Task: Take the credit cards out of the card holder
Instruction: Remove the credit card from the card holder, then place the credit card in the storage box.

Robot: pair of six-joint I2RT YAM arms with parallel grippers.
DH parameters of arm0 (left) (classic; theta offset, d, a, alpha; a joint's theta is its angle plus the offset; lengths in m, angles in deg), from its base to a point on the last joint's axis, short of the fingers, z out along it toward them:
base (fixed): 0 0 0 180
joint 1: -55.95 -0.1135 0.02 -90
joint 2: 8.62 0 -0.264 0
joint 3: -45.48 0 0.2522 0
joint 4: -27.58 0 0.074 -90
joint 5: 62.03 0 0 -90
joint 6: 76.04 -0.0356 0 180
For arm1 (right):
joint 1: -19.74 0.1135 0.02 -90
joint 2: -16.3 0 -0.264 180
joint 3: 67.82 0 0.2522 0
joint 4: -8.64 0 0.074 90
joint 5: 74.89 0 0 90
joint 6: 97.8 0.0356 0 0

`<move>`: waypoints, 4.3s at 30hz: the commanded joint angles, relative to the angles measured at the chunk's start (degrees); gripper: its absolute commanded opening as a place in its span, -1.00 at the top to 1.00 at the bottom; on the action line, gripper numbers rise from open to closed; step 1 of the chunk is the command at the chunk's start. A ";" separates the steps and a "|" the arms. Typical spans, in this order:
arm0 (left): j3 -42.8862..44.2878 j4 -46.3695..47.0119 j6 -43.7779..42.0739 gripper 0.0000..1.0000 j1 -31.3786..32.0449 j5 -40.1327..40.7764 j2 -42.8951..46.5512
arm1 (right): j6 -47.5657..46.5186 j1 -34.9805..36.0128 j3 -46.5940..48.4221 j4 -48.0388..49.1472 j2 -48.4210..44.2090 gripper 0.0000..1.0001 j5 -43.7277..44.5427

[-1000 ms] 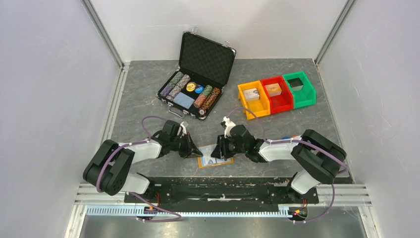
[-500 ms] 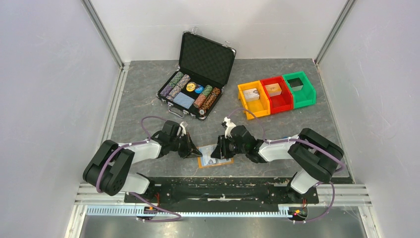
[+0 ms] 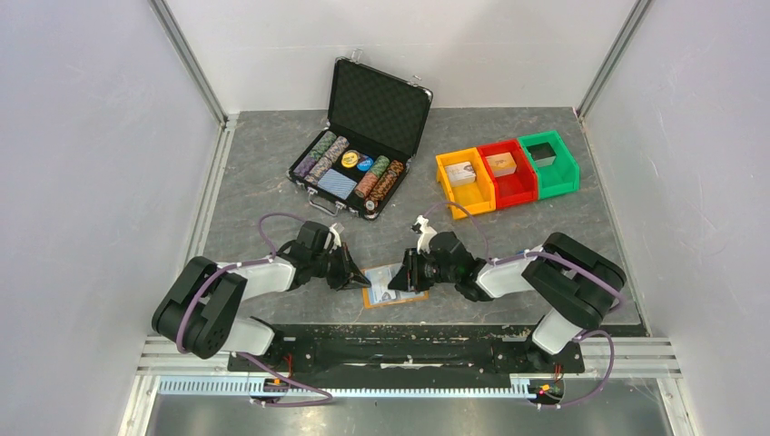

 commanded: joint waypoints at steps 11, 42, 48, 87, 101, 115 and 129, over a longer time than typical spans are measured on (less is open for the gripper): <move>0.02 -6.01 -3.20 0.84 0.50 6.10 -1.49 | 2.43 -2.06 -4.88 6.72 -3.27 1.00 -1.97; 18.01 -20.70 -10.75 -0.09 0.56 -0.98 11.98 | -15.74 -11.28 -0.78 -17.90 -24.22 1.00 -14.37; 23.17 -22.11 -14.40 -0.24 0.51 -9.34 10.05 | -17.23 -11.31 0.74 -18.18 -26.52 1.00 -21.53; 31.93 -24.30 -14.71 0.95 5.48 -13.84 6.20 | -8.77 -20.30 4.54 -12.03 -29.55 0.14 -20.52; 16.71 22.29 25.75 0.95 5.28 16.17 16.77 | 5.57 -23.80 -1.47 3.84 -37.25 -0.17 -4.10; 15.69 33.17 28.20 0.95 9.64 23.87 11.12 | 17.44 -22.40 -5.80 29.47 -27.19 -0.20 -4.18; 12.70 31.93 25.84 0.82 11.68 21.69 9.92 | 21.11 -23.60 -9.19 36.24 -23.75 1.00 -1.29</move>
